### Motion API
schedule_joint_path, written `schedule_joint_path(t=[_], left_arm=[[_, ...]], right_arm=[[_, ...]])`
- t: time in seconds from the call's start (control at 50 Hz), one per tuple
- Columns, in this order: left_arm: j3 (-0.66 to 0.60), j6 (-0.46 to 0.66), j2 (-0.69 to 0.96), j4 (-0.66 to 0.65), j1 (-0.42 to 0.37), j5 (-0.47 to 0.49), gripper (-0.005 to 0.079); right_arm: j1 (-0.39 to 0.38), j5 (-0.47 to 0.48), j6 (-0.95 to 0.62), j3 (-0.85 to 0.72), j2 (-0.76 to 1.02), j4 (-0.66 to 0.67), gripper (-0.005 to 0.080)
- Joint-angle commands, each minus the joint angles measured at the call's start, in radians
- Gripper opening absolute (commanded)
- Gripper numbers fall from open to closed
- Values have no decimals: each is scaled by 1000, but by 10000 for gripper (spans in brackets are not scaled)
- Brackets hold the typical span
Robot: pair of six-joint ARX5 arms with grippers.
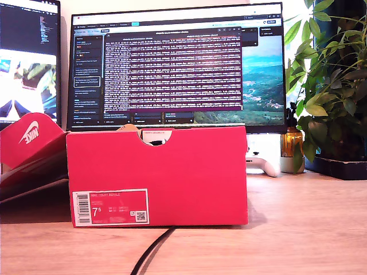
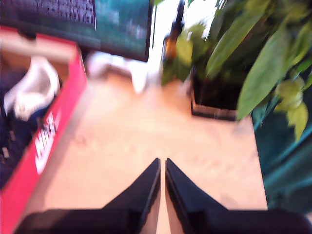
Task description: Pack the blue shoes by picking the first shoe and placing it inside the red shoebox, left side, then picking and rotating the second shoe and placing it in the shoebox
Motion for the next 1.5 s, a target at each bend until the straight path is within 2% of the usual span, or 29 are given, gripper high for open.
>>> schedule_joint_path(t=[0.0,0.2,0.78,1.04,1.32,1.48], left_arm=[[-31,2,-8,-2,2,1,-20],[-31,2,-8,-2,2,1,-20],[-31,2,-8,-2,2,1,-20],[-31,2,-8,-2,2,1,-20],[-31,2,-8,-2,2,1,-20],[-31,2,-8,-2,2,1,-20]], right_arm=[[-13,-2,7,-22,-21,14,-12],[-15,-2,34,-64,-86,69,-12],[-14,-1,118,-541,-516,465,-12],[-26,-2,137,-747,-655,558,-12],[-116,-6,202,-904,-786,633,-12],[-117,-78,211,-984,-813,651,-12]])
